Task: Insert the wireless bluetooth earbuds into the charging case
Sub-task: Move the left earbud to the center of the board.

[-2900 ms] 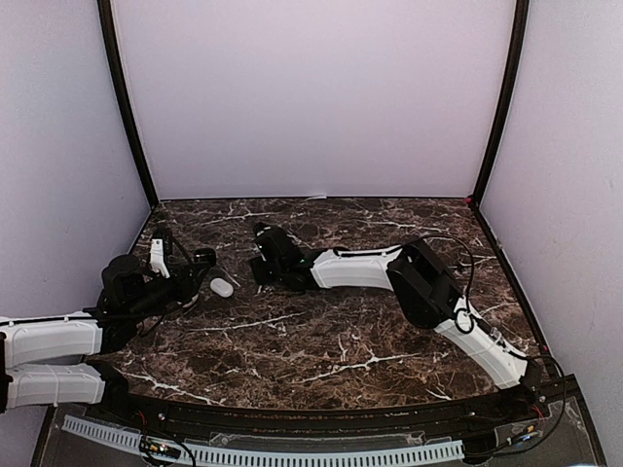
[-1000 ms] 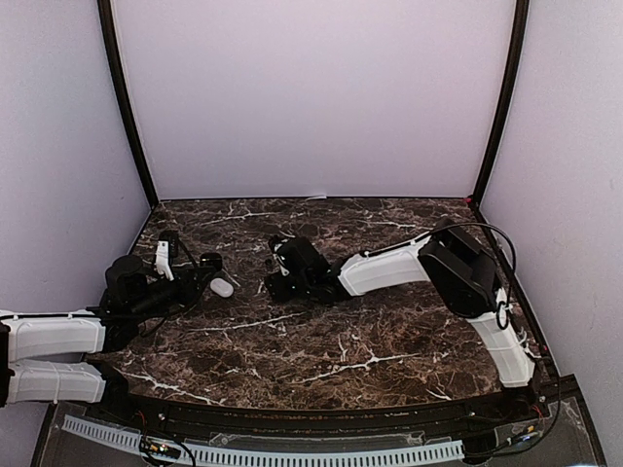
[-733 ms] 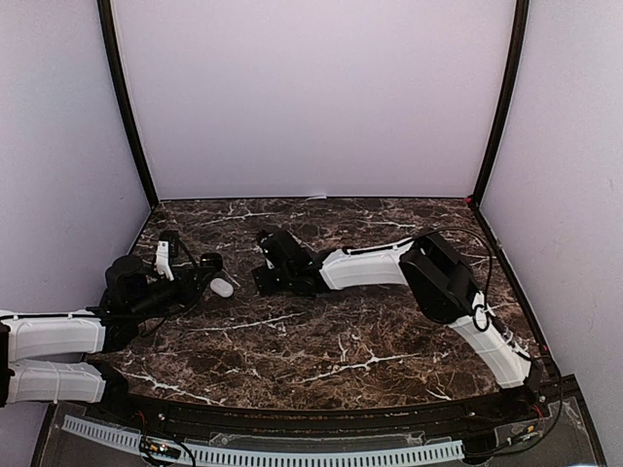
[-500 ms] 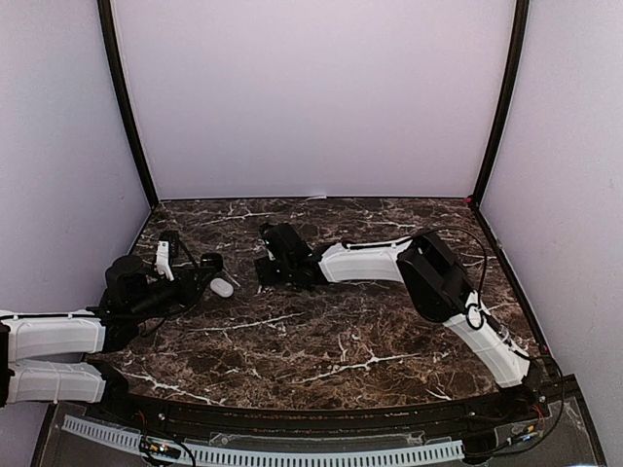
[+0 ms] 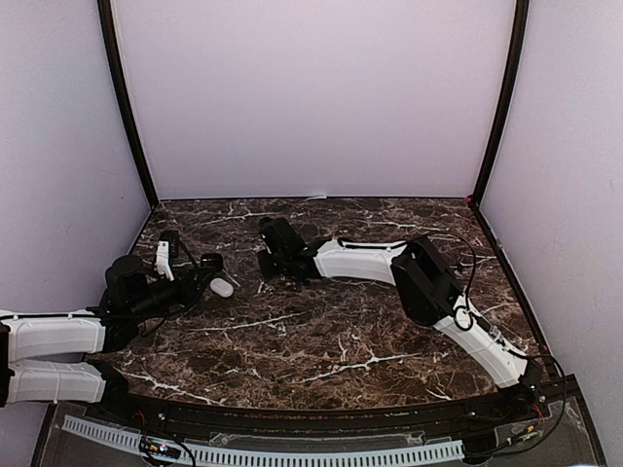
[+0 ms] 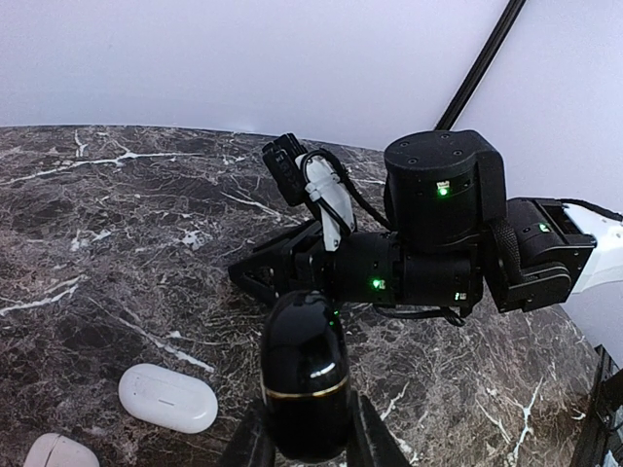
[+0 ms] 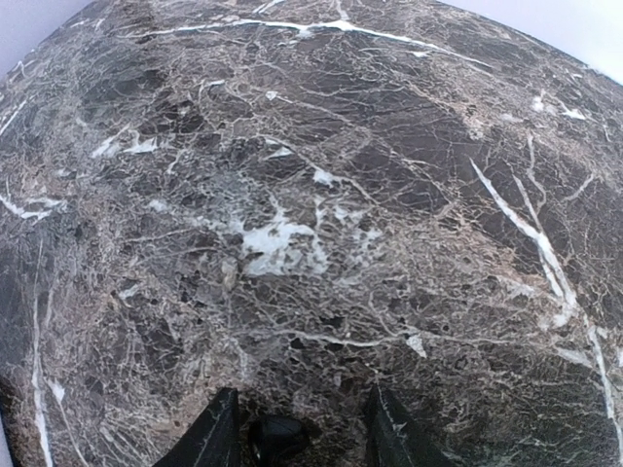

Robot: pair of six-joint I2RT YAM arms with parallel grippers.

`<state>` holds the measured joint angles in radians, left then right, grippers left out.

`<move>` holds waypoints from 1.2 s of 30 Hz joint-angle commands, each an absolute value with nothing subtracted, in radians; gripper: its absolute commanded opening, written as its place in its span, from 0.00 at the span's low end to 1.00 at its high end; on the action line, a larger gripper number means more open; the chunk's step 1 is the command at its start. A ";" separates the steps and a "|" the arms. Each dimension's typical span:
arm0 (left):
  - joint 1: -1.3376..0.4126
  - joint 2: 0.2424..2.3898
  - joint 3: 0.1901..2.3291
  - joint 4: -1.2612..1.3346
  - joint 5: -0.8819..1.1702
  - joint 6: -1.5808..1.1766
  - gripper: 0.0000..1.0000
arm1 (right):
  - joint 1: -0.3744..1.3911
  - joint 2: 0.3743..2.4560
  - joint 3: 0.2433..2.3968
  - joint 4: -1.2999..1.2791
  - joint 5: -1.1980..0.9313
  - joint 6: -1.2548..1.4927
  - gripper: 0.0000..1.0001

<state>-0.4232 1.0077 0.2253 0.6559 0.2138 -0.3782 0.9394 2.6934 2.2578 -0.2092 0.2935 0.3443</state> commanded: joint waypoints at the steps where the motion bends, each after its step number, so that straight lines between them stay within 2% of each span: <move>1: -0.419 0.991 0.224 0.677 0.225 -0.370 0.20 | 0.931 2.742 2.259 -0.293 0.306 0.345 0.42; 15: -0.419 0.992 0.225 0.678 0.227 -0.370 0.20 | 0.933 2.681 2.174 -0.281 0.305 0.308 0.29; 36: -0.418 0.993 0.225 0.677 0.230 -0.369 0.20 | 0.936 2.603 2.051 -0.272 0.384 0.297 0.18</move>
<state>-0.4232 1.0077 0.2253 0.6559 0.2203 -0.3779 0.9379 2.6179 2.1094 -0.1585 0.3470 0.2966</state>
